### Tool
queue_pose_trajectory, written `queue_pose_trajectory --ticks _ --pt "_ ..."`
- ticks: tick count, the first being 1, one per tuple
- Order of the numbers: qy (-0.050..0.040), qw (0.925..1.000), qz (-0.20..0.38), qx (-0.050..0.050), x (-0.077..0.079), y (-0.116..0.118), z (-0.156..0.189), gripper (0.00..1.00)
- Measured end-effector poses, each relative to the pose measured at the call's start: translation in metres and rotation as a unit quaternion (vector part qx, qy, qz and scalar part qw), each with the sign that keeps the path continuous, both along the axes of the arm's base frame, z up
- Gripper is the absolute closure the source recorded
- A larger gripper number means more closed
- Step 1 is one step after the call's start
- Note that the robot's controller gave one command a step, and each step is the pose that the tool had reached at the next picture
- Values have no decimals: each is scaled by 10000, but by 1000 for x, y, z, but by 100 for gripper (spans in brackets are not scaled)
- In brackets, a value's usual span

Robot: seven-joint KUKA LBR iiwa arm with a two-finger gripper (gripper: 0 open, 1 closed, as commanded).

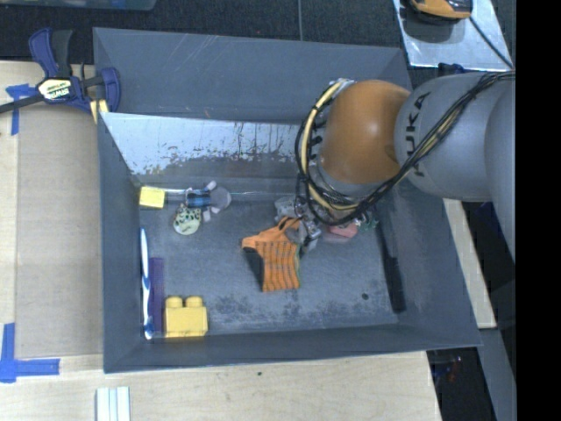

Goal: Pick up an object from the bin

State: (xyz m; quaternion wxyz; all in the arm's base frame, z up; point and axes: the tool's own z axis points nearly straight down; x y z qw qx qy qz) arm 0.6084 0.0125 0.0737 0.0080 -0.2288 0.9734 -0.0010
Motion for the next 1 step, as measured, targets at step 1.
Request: queue_pose_trajectory --ticks 1 --pt "65 10000 2 -5 -4 0 26 100"
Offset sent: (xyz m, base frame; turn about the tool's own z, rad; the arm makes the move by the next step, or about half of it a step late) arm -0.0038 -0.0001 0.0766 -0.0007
